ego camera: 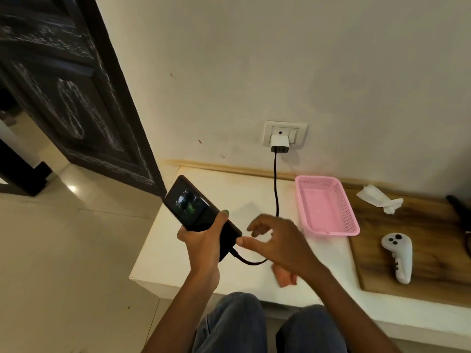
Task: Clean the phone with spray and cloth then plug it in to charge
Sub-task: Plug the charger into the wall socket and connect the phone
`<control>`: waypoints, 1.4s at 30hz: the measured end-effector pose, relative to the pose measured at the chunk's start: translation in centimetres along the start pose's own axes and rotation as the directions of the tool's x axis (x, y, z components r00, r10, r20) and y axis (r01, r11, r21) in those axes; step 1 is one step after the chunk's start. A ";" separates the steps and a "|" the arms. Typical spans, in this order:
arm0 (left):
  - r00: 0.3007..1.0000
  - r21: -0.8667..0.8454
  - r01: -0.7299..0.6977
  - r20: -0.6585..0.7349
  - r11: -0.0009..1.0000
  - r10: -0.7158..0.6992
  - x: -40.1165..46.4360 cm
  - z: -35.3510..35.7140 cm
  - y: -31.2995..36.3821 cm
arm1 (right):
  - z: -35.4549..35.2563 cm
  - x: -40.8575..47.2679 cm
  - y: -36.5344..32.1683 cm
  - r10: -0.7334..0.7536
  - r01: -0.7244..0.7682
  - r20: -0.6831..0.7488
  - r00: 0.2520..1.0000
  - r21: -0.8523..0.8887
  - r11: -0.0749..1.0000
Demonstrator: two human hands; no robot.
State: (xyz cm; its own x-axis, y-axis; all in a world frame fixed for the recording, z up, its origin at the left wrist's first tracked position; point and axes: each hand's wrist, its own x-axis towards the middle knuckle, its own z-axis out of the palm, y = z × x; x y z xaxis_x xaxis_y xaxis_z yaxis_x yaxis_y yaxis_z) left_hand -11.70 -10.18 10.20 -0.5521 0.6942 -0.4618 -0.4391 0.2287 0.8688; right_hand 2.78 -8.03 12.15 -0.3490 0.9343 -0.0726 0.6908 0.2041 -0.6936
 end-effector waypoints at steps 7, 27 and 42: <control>0.999 -0.002 -0.025 0.029 1.000 0.025 1.7 -0.4 1.0 | -4.7 10.5 1.9 0.087 -0.067 -0.162 0.983 0.126 0.990; 0.988 0.001 0.091 0.127 0.996 -0.091 2.6 -0.9 0.7 | -2.5 22.4 6.7 0.225 -0.398 -0.531 0.817 -0.237 0.886; 0.999 0.102 -0.014 0.051 0.995 0.009 1.8 -0.3 1.2 | -6.6 20.4 10.6 -0.092 -0.293 -0.592 0.801 -0.521 0.802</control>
State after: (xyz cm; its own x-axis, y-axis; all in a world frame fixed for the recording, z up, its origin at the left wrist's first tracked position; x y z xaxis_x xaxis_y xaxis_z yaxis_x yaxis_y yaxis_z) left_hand -13.39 -8.85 10.34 -0.5193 0.7297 -0.4447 -0.3572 0.2875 0.8887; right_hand 7.19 15.14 8.04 0.0314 0.9024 0.4298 0.9860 0.0427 -0.1615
